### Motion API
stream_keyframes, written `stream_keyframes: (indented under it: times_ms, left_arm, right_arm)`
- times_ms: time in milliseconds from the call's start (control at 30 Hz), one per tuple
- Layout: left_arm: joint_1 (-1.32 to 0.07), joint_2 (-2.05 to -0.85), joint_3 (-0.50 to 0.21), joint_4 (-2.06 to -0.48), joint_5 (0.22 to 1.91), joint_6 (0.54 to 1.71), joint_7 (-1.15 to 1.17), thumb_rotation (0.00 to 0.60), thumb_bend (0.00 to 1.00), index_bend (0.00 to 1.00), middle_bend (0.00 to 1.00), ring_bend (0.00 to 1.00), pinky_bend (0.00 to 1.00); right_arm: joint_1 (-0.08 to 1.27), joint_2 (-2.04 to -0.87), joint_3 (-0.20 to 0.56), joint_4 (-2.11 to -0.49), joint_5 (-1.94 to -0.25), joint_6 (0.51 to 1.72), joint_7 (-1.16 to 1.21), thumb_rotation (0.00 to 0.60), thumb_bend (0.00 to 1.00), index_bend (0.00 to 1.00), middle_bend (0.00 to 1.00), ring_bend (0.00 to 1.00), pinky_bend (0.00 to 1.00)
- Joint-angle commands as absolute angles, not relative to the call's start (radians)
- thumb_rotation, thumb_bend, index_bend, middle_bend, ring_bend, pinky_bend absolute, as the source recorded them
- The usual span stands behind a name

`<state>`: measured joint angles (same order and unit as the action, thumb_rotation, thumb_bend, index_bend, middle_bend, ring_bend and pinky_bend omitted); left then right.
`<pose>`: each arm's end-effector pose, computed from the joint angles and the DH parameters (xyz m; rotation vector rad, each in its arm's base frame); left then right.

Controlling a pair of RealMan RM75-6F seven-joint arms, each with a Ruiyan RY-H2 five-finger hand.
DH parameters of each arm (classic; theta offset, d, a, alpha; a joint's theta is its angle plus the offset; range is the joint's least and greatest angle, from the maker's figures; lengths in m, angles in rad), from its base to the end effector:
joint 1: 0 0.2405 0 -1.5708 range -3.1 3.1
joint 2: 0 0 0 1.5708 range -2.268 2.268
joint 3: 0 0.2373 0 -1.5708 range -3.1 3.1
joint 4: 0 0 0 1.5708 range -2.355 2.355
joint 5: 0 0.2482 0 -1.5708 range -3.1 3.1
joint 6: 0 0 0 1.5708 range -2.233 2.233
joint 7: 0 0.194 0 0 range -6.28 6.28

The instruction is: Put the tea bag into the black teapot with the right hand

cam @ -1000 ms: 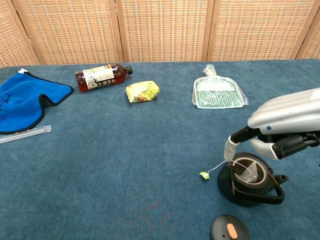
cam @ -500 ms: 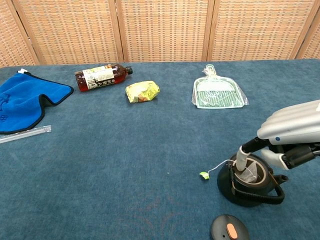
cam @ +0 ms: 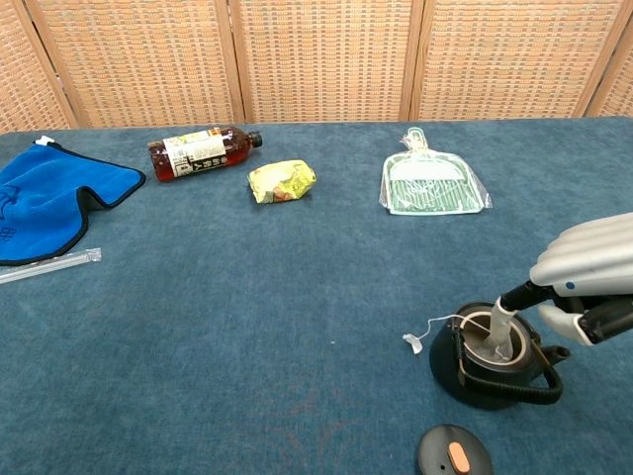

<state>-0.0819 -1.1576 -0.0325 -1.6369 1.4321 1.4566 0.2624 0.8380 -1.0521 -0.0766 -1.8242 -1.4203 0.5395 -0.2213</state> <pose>-0.3143 0.2261 0.0965 -1.4273 -0.8199 -0.6905 -0.1724 -0.2920 -0.0436 2.4941 -0.7926 0.3859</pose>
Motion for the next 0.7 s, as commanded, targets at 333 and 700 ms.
stream_keyframes:
  times_ms: [333,700]
  left_arm:
    - [-0.084,-1.158,-0.029,-1.638,1.432,1.449,0.257,0.600,0.35,0.00,0.00,0.00,0.00]
    - [-0.083,-1.161,-0.027,-1.632,1.431,1.449,0.251,0.600,0.35,0.00,0.00,0.00,0.00]
  right_arm:
    - [0.833,-1.075,-0.090,-1.819,-1.420,0.550,-0.266,0.000,0.97,0.26,1.00,1.00,1.00]
    - [0.823,-1.029,-0.074,-1.870,-1.421,0.605,-0.281,0.000,0.97,0.26,1.00,1.00,1.00]
